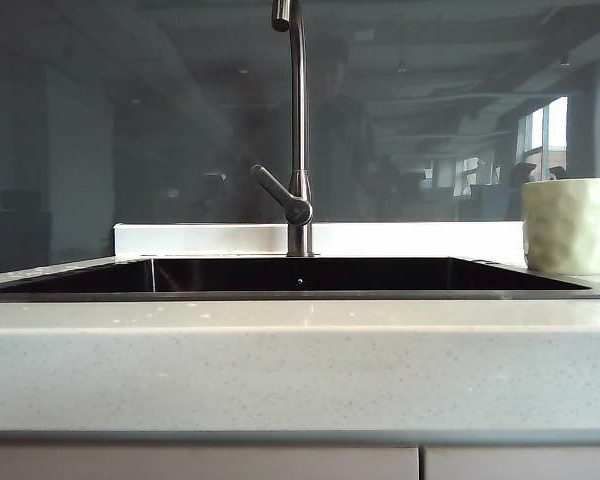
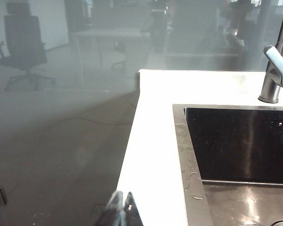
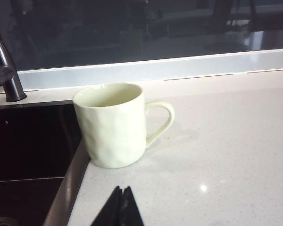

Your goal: Pick up the mug next to the sink, go to the faucet to get some water, pour the water into the sink, and finally put the mug back to its place.

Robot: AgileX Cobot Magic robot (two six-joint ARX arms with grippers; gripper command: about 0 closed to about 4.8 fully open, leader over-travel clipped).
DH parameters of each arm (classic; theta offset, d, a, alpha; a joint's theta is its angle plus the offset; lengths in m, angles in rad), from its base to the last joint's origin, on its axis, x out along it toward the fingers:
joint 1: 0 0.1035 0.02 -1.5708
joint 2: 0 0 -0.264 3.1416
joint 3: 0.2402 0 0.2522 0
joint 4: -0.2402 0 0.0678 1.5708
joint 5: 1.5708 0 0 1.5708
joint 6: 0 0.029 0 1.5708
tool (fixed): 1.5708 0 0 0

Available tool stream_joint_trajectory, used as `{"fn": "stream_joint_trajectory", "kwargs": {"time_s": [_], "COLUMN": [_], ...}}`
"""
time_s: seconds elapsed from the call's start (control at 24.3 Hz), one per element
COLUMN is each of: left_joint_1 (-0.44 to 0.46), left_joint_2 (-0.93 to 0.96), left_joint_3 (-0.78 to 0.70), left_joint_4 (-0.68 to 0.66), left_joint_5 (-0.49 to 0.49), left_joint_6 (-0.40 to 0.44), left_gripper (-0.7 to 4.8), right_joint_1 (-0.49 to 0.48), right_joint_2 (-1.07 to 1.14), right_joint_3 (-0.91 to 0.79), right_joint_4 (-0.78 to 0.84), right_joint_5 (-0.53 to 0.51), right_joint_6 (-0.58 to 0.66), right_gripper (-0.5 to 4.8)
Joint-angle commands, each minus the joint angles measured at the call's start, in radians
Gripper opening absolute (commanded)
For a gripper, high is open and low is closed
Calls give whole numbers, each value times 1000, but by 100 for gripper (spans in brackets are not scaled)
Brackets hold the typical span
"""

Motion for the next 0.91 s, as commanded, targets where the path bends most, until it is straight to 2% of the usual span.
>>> {"fn": "stream_joint_trajectory", "kwargs": {"time_s": [0.04, 0.25, 0.41, 0.49, 0.58, 0.62, 0.66, 0.82, 0.91], "left_joint_1": [1, 1, 1, 1, 1, 1, 1, 1, 1], "left_joint_2": [0, 0, 0, 0, 0, 0, 1, 46, 98], "left_joint_3": [3, 3, 3, 3, 3, 6, 8, 40, 39], "left_joint_4": [13, 13, 49, 136, 266, 329, 346, 328, 331], "left_joint_5": [0, 7, 12, 11, 11, 11, 11, 45, 48], "left_joint_6": [3, 3, -10, -79, -183, -227, -235, -236, -230], "left_gripper": [-5, -5, -5, -5, -5, -5, -5, -5, -5], "right_joint_1": [0, 1, 1, 0, -1, -2, -2, -35, -72], "right_joint_2": [-2, -2, -2, 2, 27, 66, 100, 363, 533], "right_joint_3": [-3, -3, 2, 25, 62, 83, 95, 113, 113], "right_joint_4": [18, 23, 151, 177, 171, 174, 182, 366, 491], "right_joint_5": [2, -2, -43, -6, 9, 13, 23, 27, 26], "right_joint_6": [3, 13, 46, 61, 67, 64, 59, 20, -17], "right_gripper": [-9, -9, -9, -9, -9, -9, -9, -3, 63]}}
